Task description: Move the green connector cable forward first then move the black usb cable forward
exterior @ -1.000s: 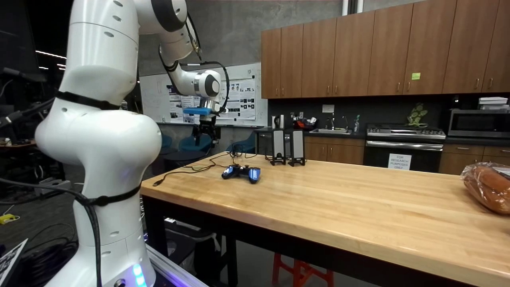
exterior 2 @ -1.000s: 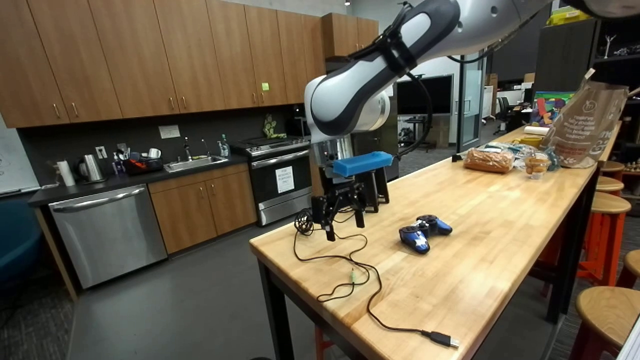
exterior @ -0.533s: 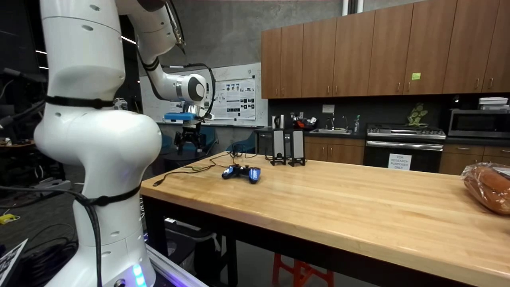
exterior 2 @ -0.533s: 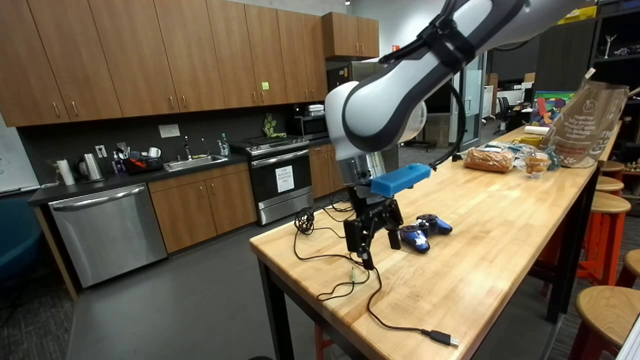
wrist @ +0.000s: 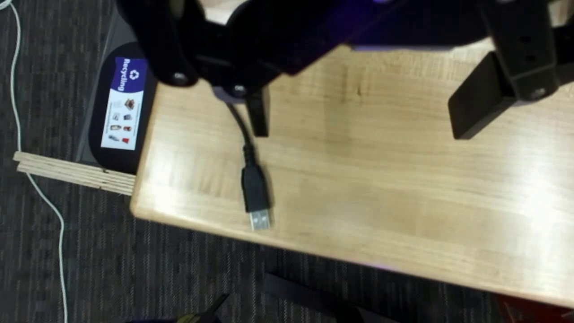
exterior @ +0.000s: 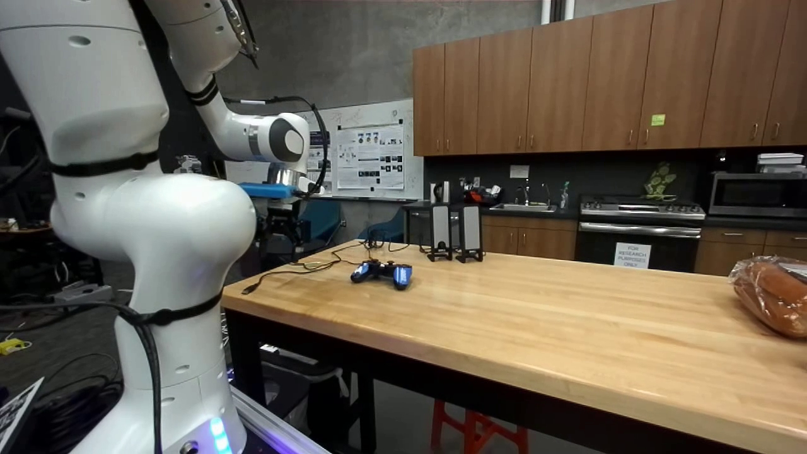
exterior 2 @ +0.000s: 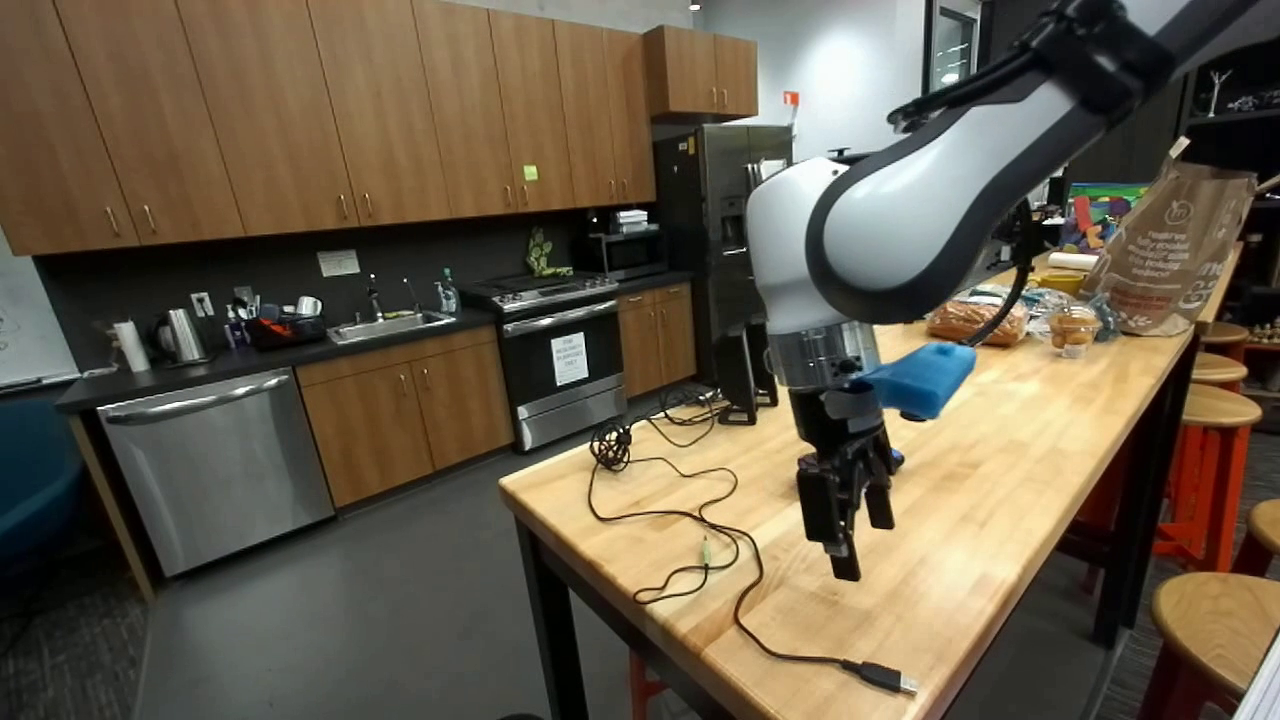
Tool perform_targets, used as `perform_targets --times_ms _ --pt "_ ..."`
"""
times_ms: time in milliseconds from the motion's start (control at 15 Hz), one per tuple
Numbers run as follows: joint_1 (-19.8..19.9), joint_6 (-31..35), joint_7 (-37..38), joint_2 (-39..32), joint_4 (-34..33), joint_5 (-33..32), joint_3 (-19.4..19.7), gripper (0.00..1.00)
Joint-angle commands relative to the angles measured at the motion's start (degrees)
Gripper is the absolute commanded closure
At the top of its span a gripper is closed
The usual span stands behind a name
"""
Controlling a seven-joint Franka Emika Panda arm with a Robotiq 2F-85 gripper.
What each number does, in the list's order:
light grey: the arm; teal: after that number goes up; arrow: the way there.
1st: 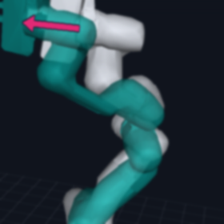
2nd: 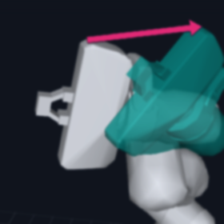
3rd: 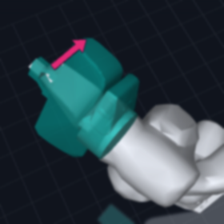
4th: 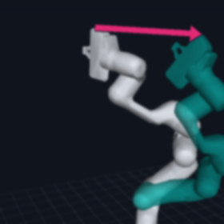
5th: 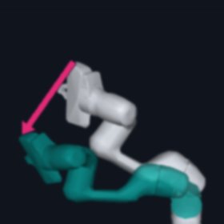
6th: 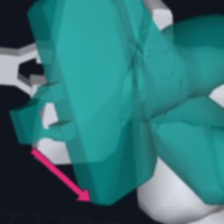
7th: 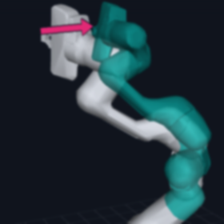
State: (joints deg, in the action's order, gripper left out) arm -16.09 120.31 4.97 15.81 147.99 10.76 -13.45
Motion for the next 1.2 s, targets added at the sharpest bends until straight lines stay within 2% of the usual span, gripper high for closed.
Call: perform_targets --times_ms 0,400,1133 --pt "-2.5 2.5 -4.7 7.2 8.0 4.8 -0.3 0.00" --pt "-7.1 7.0 -9.2 7.0 11.6 7.1 -1.7 0.00" --pt "-9.4 12.9 -11.7 2.1 10.7 6.4 -2.9 0.00"
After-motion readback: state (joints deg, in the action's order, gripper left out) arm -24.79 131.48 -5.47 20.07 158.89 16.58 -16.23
